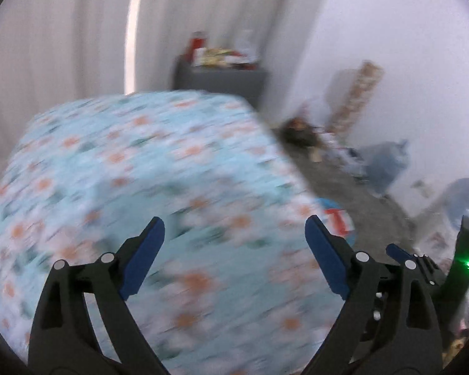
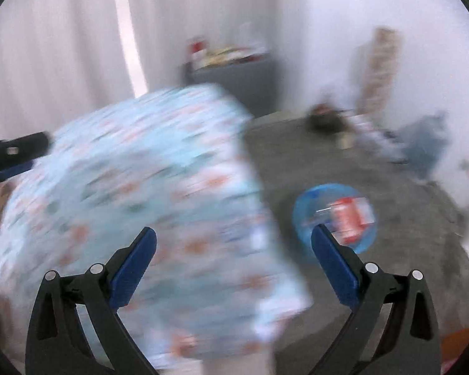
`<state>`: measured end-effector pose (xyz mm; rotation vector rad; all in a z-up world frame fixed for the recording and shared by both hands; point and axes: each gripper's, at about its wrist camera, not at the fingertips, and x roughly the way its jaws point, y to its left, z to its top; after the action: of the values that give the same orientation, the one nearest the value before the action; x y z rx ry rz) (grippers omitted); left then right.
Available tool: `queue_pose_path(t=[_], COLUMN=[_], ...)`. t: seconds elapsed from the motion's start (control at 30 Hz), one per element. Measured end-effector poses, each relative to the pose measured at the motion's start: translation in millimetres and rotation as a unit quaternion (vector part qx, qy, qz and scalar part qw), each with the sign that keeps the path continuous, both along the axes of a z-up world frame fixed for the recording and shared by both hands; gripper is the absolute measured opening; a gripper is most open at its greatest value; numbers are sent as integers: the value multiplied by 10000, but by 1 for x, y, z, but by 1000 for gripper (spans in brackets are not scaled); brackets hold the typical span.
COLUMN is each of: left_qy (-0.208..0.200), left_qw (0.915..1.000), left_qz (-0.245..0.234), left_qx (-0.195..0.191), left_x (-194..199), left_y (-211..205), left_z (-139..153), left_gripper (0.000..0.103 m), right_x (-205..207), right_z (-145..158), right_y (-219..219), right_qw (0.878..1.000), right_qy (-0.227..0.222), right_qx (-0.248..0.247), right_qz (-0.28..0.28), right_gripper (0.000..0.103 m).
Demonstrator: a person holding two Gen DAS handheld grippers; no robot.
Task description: Collect trash
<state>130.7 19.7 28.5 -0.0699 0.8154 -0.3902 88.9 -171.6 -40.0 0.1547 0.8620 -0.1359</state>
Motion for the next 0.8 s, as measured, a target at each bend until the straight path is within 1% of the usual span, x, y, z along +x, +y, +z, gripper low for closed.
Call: queue_pose_path(t=[0.07, 0.1, 0.2, 0.23, 0.27, 0.3, 0.37, 0.4, 0.5, 0.63, 0.8], left_qy=[140, 223, 491, 547, 618, 690, 868, 888, 819, 864, 876], left_qw=[9990, 9975, 9930, 9916, 9898, 9881, 9859, 9858, 9865, 9863, 9849], left_qz=[384, 589, 871, 939, 1021, 1094, 1189, 1197, 1098, 1101, 1143], left_qx=[203, 327, 626, 697, 777, 828, 792, 770, 901, 878, 963], left_x=[-2, -4, -3, -4, -4, -5, -3, -3, -4, -6, -7], left_y=[23, 35, 58, 62, 64, 68, 70, 72, 68, 69, 64], left_z=[-18, -30, -60, -67, -73, -81, -93, -98, -102, -104, -103], left_gripper=[87, 87, 87, 87, 87, 87, 87, 90, 94, 94, 94], right_x=[9, 11, 16, 14, 12, 11, 10, 6, 3, 4, 4], right_z=[-22, -29, -51, -51, -51, -52, -54, -56, -57, -59, -59], right_y=[28, 36, 59, 63, 67, 63, 53, 51, 54, 54, 53], right_qw=[9989, 9981, 9932, 9929, 9935, 9947, 9960, 9962, 9962, 9966, 9967], right_qy=[379, 450, 745, 715, 633, 616, 627, 540, 482, 444, 396], right_qx=[-87, -108, -583, -642, -650, -496, -136, -101, -196, -189, -198], right_qz=[250, 402, 677, 697, 680, 655, 628, 674, 695, 663, 680], right_gripper=[96, 96, 96, 96, 96, 96, 97, 97, 97, 97, 97])
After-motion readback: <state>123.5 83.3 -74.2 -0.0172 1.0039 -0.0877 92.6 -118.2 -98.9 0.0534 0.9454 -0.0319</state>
